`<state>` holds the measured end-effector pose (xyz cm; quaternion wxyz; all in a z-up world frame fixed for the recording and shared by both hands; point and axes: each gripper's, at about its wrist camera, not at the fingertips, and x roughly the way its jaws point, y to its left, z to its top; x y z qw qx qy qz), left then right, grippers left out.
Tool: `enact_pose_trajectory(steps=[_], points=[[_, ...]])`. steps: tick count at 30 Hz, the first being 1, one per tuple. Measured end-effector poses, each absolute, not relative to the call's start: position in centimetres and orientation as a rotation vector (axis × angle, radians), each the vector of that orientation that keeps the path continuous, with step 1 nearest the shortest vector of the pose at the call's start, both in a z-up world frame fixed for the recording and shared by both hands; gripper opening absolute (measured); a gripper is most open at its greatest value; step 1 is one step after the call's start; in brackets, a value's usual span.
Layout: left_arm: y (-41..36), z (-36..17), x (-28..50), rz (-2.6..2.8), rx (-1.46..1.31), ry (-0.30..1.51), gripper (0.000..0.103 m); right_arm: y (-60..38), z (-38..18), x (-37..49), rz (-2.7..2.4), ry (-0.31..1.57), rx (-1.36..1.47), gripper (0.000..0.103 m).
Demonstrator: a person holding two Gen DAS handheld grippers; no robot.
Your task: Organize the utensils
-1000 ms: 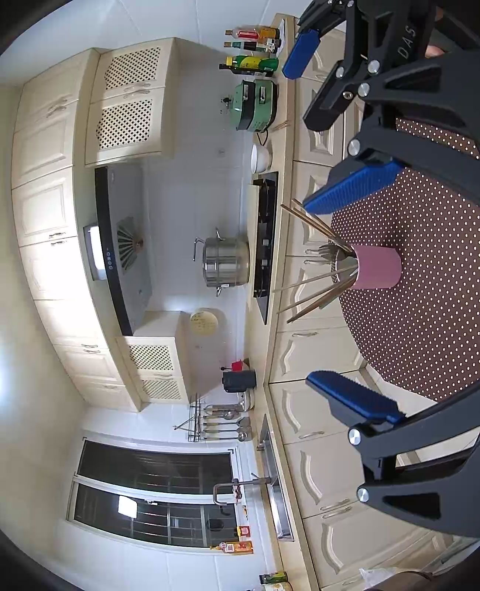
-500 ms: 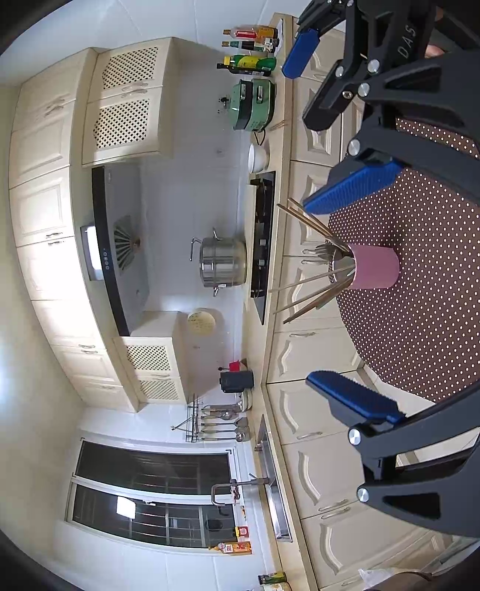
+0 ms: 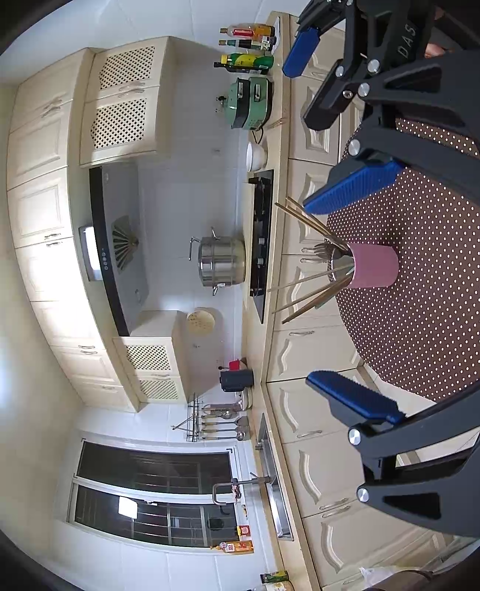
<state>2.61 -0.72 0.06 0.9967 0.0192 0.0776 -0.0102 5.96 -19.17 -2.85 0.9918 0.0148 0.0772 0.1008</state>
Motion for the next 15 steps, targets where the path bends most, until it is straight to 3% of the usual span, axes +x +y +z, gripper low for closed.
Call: enact_pose_trajectory(steps=[15], points=[[-0.7,-0.12,3.04,-0.021,0.043,0.168,0.085,-19.46,-3.27,6.44,0.204,0.17,0.045,0.092]])
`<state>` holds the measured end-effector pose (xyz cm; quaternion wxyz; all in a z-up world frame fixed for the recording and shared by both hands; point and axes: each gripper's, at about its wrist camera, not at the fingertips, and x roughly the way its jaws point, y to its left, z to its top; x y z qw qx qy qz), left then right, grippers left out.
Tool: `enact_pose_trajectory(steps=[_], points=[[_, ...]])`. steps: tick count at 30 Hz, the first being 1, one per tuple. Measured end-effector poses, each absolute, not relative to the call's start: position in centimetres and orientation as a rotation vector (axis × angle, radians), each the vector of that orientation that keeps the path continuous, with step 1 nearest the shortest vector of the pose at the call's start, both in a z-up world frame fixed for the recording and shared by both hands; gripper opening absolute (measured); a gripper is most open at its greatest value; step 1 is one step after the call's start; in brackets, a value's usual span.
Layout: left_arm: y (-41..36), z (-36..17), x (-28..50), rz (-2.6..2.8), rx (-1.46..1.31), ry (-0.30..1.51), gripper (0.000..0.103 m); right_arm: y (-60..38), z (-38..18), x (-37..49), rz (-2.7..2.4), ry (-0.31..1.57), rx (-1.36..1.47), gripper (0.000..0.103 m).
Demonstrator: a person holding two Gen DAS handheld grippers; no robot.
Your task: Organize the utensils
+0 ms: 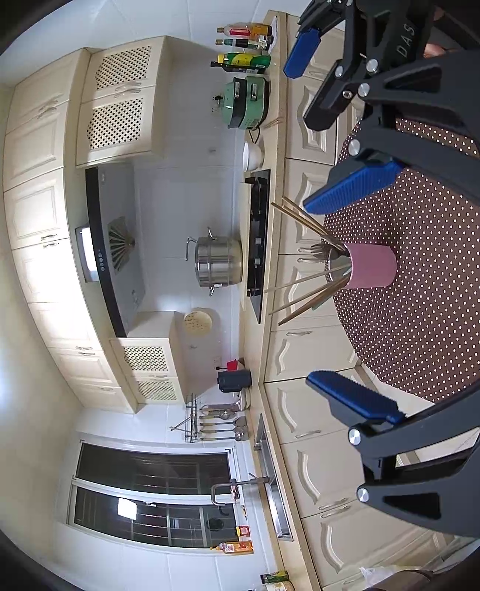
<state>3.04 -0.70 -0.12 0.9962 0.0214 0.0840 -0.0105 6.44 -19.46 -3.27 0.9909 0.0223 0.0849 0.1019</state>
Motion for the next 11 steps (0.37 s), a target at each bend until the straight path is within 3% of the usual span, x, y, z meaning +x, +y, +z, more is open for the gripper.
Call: enact_pose_trajectory(steps=[11], points=[[-0.6,-1.8,5.8,-0.014,0.045,0.26,0.085,-19.3,-4.9,8.2,0.2,0.227,0.047,0.092]])
